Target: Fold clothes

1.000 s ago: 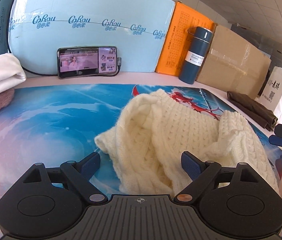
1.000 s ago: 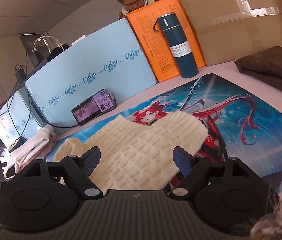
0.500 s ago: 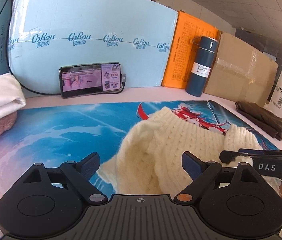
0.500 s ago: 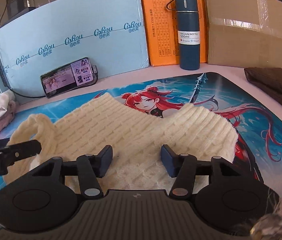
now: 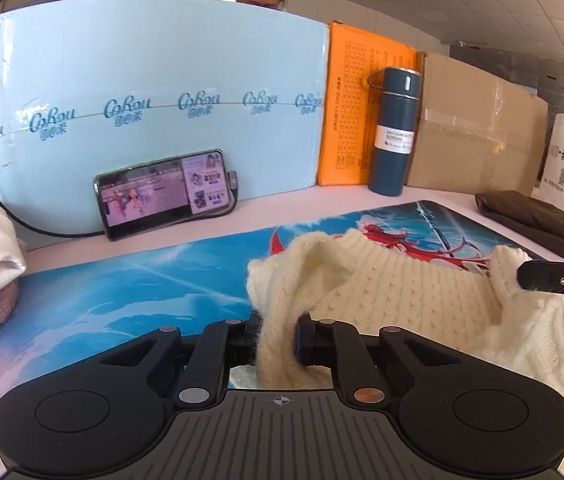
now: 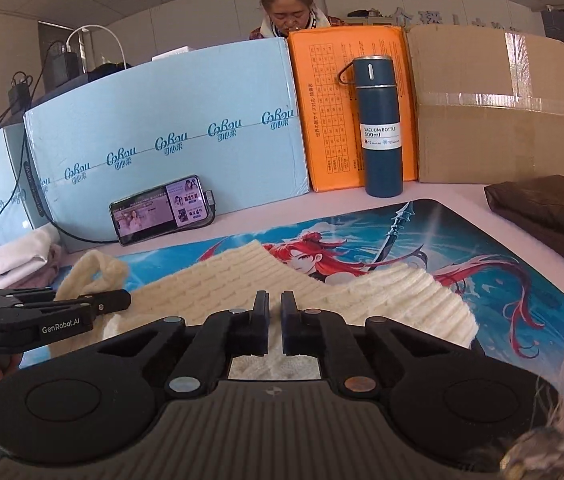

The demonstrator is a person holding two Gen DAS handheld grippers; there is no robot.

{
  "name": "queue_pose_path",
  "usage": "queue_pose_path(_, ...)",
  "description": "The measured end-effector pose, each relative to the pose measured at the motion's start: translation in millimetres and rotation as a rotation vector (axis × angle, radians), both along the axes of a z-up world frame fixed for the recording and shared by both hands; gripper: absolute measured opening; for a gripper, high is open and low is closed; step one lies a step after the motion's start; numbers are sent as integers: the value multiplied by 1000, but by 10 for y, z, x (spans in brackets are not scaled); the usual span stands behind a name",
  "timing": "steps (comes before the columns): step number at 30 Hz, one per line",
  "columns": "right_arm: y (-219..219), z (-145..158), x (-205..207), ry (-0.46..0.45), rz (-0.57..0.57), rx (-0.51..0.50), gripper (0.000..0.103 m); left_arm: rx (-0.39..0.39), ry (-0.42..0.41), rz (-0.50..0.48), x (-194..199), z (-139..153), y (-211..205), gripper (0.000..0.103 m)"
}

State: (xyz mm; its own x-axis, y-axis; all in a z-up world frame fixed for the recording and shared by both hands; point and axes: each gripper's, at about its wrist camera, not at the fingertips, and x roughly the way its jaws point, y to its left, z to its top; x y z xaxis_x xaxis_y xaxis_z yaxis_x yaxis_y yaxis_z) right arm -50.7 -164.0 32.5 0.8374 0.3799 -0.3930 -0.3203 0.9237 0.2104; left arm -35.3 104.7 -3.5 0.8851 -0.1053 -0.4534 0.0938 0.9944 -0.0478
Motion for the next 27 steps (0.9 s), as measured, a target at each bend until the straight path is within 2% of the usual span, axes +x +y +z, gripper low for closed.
queue_pose_path(1, -9, 45, -6, -23, -5, 14, 0, -5, -10, 41, 8, 4, 82, 12)
queue_pose_path(4, -71, 172, -30, -85, -44, 50, 1, -43, -29, 155, 26, 7, 356, 12)
queue_pose_path(7, -166, 209, -33, -90, -31, 78, 1, -72, -35, 236, 57, 1, 602, 12)
queue_pose_path(9, -187, 165, 4, -69, -15, 65, 1, -69, -36, 265, 129, 6, 731, 12)
queue_pose_path(13, -272, 22, 176, 54, 12, 107, 1, 15, -29, 269, 350, 18, 892, 13)
queue_pose_path(15, -312, -36, 238, 91, 21, 121, 2, 51, 0, 256, 437, 17, 928, 22)
queue_pose_path(16, -327, -61, 265, 103, 26, 119, 5, 66, 16, 256, 448, 25, 926, 24)
queue_pose_path(17, -343, -85, 291, 115, 30, 118, 9, 78, 19, 258, 431, 44, 921, 37)
queue_pose_path(18, -364, -107, 318, 129, 30, 113, 26, 83, -1, 262, 365, 84, 912, 57)
queue_pose_path(19, -392, -133, 347, 146, 36, 114, 54, 84, -26, 263, 290, 133, 906, 64)
queue_pose_path(21, -451, -186, 408, 182, 53, 152, 75, 92, -70, 281, 106, 269, 860, 70)
queue_pose_path(23, -499, -234, 474, 216, 80, 198, 77, 89, -101, 291, -85, 388, 751, 77)
queue_pose_path(24, -485, -269, 516, 238, 102, 208, 81, 72, -113, 268, -186, 420, 664, 80)
queue_pose_path(25, -470, -303, 558, 260, 123, 218, 82, 48, -119, 226, -281, 435, 569, 80)
queue_pose_path(27, -399, -394, 627, 307, 150, 229, 82, -22, -92, 66, -416, 372, 327, 81)
